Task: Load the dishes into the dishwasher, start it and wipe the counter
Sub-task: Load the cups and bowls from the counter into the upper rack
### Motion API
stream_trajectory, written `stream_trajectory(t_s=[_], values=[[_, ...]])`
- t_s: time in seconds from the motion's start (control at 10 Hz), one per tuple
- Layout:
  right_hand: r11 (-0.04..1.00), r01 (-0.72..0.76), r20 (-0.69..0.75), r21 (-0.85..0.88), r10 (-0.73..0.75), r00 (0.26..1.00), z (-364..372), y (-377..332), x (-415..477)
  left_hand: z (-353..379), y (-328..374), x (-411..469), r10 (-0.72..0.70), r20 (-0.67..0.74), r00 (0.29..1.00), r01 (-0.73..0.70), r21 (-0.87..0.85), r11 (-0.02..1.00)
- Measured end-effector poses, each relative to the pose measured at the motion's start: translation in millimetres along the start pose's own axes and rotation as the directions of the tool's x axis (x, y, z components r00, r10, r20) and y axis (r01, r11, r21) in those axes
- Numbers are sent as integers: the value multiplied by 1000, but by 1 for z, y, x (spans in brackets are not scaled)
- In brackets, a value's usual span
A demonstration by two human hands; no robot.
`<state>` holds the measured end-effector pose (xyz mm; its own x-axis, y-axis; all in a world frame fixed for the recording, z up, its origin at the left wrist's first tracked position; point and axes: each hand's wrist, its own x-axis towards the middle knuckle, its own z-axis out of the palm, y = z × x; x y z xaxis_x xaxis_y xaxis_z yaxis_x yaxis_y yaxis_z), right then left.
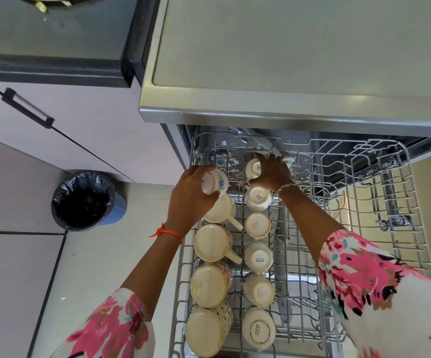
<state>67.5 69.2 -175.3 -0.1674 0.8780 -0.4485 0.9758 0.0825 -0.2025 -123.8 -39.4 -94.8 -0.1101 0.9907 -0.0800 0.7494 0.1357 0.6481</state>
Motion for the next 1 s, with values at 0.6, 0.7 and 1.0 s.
stream_trajectory(t_s=[0.6, 0.7, 1.0], values=[[600, 505, -132, 621, -554, 822, -32, -51, -74, -24, 20, -2, -55, 232, 971, 134, -342, 930], [561, 438, -169, 703, -467, 868, -29, -46, -73, -25, 13, -7, -93, 225, 970, 189, -453, 871], [755, 393, -278, 526, -284, 918, 4, -57, -23, 7, -26, -21, -352, 212, 912, 352, 38, 935]])
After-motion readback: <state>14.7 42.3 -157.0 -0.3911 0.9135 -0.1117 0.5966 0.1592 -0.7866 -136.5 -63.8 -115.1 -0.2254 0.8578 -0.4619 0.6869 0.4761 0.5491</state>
